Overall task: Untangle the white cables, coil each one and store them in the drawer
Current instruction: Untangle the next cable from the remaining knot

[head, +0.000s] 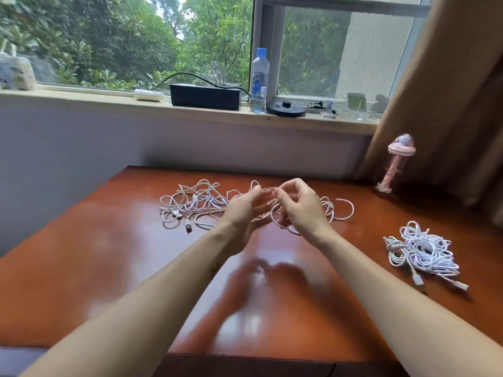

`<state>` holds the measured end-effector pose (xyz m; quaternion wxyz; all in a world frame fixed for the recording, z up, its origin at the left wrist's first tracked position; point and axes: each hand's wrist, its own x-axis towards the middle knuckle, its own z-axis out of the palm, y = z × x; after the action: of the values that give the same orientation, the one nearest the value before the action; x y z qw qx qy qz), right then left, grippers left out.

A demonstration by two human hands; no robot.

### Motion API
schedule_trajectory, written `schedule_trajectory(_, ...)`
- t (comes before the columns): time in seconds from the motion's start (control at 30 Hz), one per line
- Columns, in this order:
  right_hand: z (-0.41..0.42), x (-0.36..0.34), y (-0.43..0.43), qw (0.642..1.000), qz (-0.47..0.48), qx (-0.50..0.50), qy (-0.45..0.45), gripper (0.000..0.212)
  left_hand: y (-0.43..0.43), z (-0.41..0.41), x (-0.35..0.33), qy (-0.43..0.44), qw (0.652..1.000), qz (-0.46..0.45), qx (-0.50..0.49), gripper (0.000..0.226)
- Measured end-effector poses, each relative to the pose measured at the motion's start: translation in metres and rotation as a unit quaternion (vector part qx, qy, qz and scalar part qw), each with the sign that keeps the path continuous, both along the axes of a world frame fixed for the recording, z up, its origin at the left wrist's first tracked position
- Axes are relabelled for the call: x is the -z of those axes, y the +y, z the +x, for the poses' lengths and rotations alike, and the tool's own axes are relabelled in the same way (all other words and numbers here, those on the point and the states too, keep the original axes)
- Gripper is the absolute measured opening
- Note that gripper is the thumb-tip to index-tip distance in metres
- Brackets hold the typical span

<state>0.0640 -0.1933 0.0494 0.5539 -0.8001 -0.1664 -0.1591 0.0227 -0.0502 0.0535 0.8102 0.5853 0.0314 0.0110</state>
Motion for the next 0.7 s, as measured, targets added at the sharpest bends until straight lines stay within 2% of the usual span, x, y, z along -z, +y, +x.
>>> schedule_trajectory(0.1,0.001,0.007,-0.001,1.0,0.01,-0.002,-0.006,0.012,-0.009,0.008,0.008,0.013,1.0,-0.014,-0.019,0.046)
schedule_trajectory(0.27,0.008,0.021,0.003,0.999,-0.001,0.021,-0.029,0.01,-0.016,0.019,0.014,0.014,0.998,-0.033,-0.042,0.05)
schedule_trajectory(0.5,0.018,0.031,0.017,0.995,0.057,0.079,-0.028,0.012,-0.016,0.029,0.022,-0.01,0.997,-0.072,0.007,0.058)
schedule_trajectory(0.7,0.028,0.036,0.019,0.995,0.033,0.084,-0.05,0.015,-0.005,0.042,0.035,-0.032,0.999,0.003,0.017,0.055)
